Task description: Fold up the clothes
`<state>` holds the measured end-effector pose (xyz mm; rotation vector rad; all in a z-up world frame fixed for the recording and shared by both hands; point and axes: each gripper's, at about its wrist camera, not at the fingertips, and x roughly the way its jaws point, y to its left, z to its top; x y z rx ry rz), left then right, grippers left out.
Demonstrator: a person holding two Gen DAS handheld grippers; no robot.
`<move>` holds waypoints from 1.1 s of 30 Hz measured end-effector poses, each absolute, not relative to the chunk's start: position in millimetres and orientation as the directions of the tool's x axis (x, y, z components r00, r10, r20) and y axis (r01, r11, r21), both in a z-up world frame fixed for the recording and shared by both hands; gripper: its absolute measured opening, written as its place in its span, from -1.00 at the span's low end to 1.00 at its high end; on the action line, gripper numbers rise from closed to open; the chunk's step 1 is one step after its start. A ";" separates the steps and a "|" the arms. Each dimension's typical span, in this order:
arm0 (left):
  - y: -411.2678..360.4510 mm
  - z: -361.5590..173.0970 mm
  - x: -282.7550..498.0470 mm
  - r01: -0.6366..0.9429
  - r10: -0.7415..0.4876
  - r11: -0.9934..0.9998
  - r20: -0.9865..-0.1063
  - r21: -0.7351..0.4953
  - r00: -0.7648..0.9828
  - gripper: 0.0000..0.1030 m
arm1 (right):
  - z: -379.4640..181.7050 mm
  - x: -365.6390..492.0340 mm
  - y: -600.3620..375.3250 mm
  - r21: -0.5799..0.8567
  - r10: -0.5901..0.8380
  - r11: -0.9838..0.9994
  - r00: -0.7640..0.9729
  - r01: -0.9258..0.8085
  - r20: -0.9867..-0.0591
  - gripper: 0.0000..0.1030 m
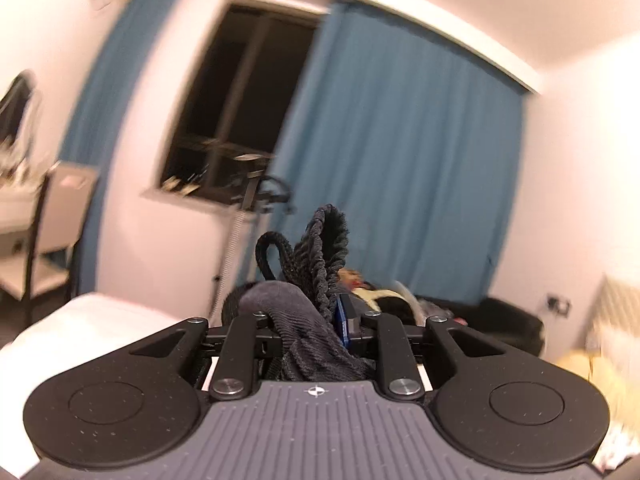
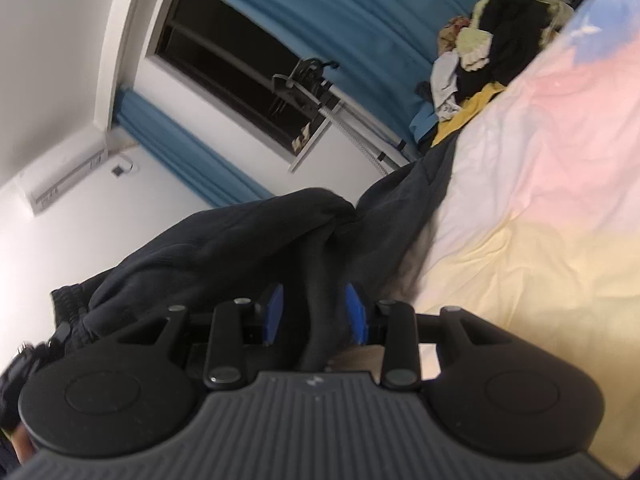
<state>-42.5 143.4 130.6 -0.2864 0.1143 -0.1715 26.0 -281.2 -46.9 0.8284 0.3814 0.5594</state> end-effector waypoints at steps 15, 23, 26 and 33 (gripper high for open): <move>319.5 -45.5 12.8 -0.298 -0.026 0.679 -0.427 -0.671 0.904 0.53 | -62.1 35.8 -242.5 0.693 0.571 0.672 0.779 -0.262 -0.259 -0.04; 293.7 12.1 -45.4 -0.164 -0.067 0.781 -0.342 -0.603 0.937 0.89 | -60.1 36.4 -237.5 0.646 0.512 0.725 0.814 -0.238 -0.273 0.64; 240.0 48.4 -52.6 -0.076 -0.078 0.878 -0.299 -0.473 0.951 0.92 | -56.7 38.9 -238.4 0.633 0.483 0.743 0.830 -0.219 -0.279 0.67; 76.3 75.1 5.0 0.189 -0.279 0.929 -0.267 -0.319 0.922 0.95 | -40.9 79.7 -251.8 0.684 0.481 0.713 0.817 -0.155 -0.317 0.69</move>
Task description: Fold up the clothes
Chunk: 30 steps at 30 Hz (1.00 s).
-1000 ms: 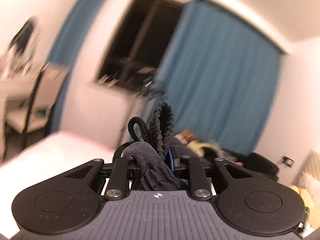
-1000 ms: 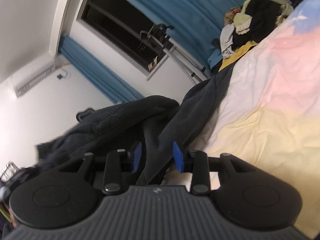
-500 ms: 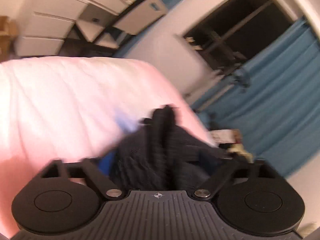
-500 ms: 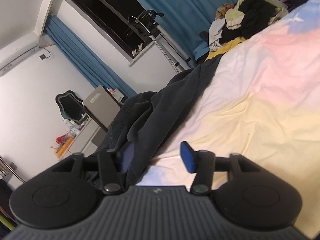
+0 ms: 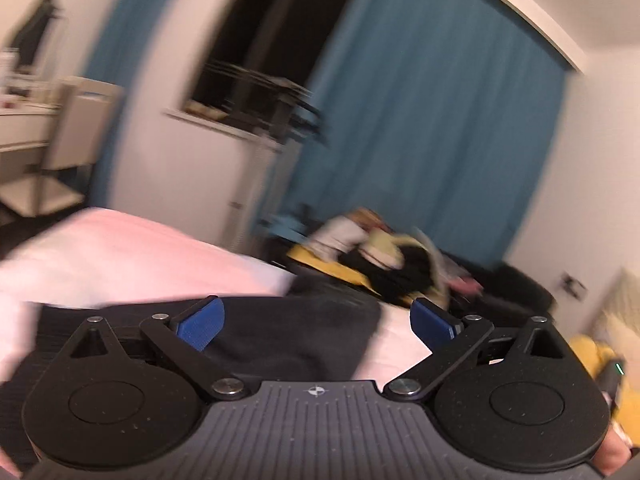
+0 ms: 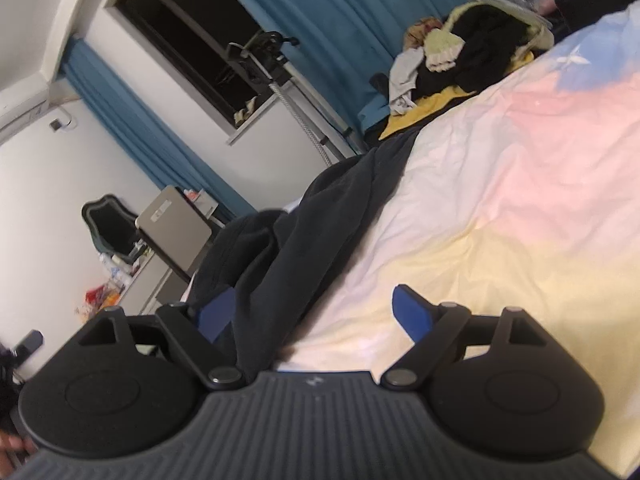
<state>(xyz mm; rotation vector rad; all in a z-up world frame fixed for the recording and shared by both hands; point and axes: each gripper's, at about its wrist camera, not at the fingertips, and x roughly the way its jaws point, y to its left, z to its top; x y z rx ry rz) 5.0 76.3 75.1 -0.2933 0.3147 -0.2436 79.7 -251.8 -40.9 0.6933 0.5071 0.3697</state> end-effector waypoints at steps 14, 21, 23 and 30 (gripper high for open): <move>-50.7 -65.4 136.2 0.220 -0.156 0.967 -0.383 0.128 0.911 0.95 | -84.6 328.5 -258.3 0.770 0.491 0.637 0.753 0.031 -0.437 0.72; -38.5 -97.1 168.7 0.242 -0.177 0.963 -0.396 0.120 0.901 0.95 | -124.4 425.4 -236.8 0.803 0.516 0.596 0.756 0.021 -0.402 0.79; -31.6 -98.6 173.7 0.251 -0.201 0.965 -0.390 0.082 0.899 0.95 | -120.4 446.7 -231.3 0.788 0.510 0.616 0.773 -0.022 -0.377 0.80; -11.1 -99.7 186.8 0.244 -0.252 0.967 -0.376 -0.069 0.892 0.95 | -110.8 509.2 -191.8 0.674 0.458 0.735 0.789 -0.077 -0.410 0.66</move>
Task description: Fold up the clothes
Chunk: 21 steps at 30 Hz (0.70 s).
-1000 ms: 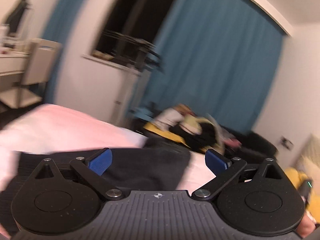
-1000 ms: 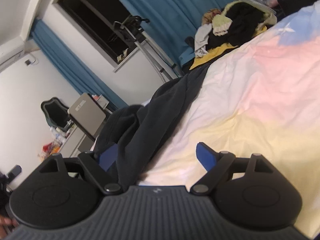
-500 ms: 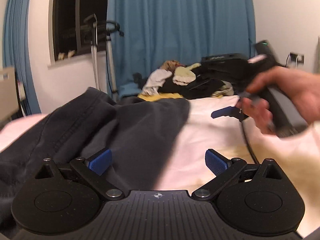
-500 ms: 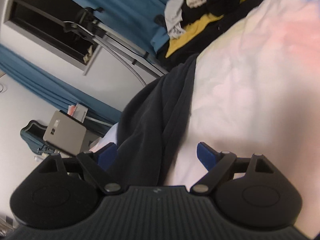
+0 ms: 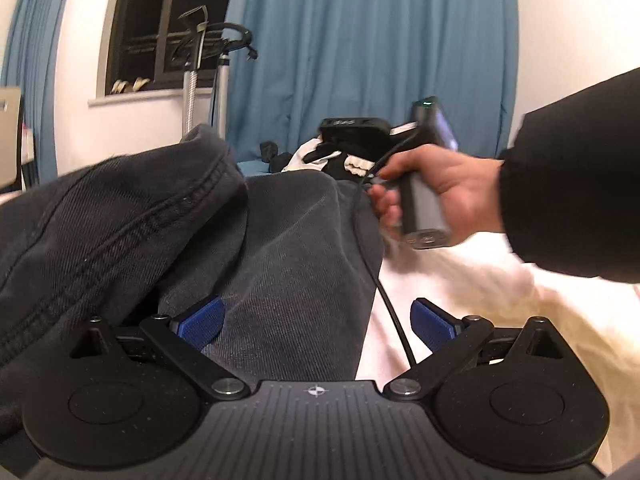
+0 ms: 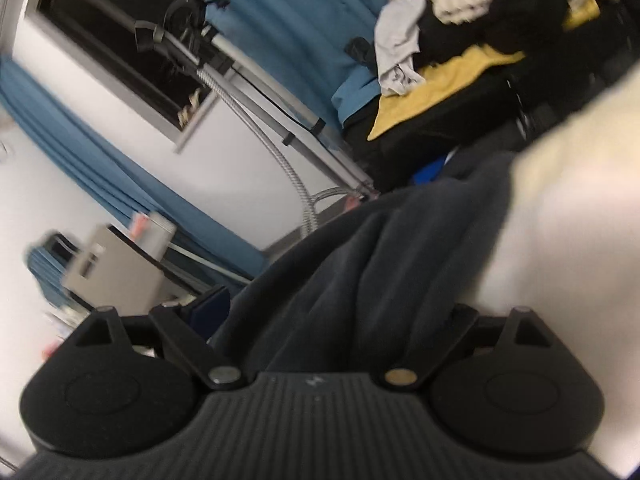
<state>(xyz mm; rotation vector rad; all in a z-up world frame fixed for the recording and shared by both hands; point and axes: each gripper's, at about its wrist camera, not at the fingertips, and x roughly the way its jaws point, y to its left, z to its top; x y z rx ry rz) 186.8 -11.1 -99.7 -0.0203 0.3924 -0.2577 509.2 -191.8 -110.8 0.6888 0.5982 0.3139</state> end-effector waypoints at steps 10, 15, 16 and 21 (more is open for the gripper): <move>-3.3 -83.2 179.3 0.255 -0.260 0.965 -0.286 -0.056 0.922 0.95 | -30.2 446.6 -192.3 0.470 0.236 0.881 0.909 -0.052 -0.342 -0.79; 3.9 -61.7 160.5 0.274 -0.276 0.961 -0.181 -0.039 0.944 0.95 | 43.6 364.7 -196.4 0.356 0.246 0.920 0.947 -0.162 -0.205 -0.80; 7.1 -56.4 155.0 0.276 -0.280 0.960 -0.154 -0.047 0.948 0.95 | 58.0 342.1 -193.6 0.318 0.252 0.929 0.953 -0.190 -0.167 -0.80; 23.6 -35.3 139.9 0.270 -0.281 0.953 -0.067 -0.136 0.957 0.95 | 100.2 218.7 -174.3 0.126 0.262 0.959 0.964 -0.254 -0.051 -0.79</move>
